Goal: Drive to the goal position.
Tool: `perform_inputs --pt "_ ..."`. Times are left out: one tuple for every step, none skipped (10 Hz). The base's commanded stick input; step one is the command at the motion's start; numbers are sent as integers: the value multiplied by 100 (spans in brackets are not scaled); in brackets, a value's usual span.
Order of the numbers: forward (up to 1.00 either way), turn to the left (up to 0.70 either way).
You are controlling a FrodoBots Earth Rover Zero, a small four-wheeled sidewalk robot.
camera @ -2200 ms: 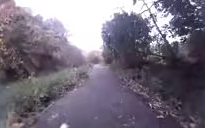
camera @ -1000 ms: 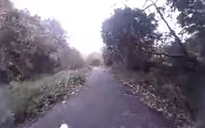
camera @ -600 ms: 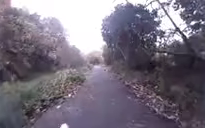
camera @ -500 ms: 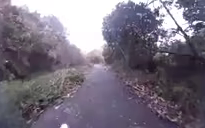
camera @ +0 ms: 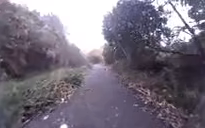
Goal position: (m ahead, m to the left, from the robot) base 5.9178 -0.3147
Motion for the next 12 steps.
perform_inputs --pt "70 0" --pt "70 0" --pt "70 0" --pt "70 0" --pt "70 0" --pt "70 0" --pt "70 0" --pt "70 0" --pt "70 0" --pt "70 0" --pt "70 0" --pt "70 0"
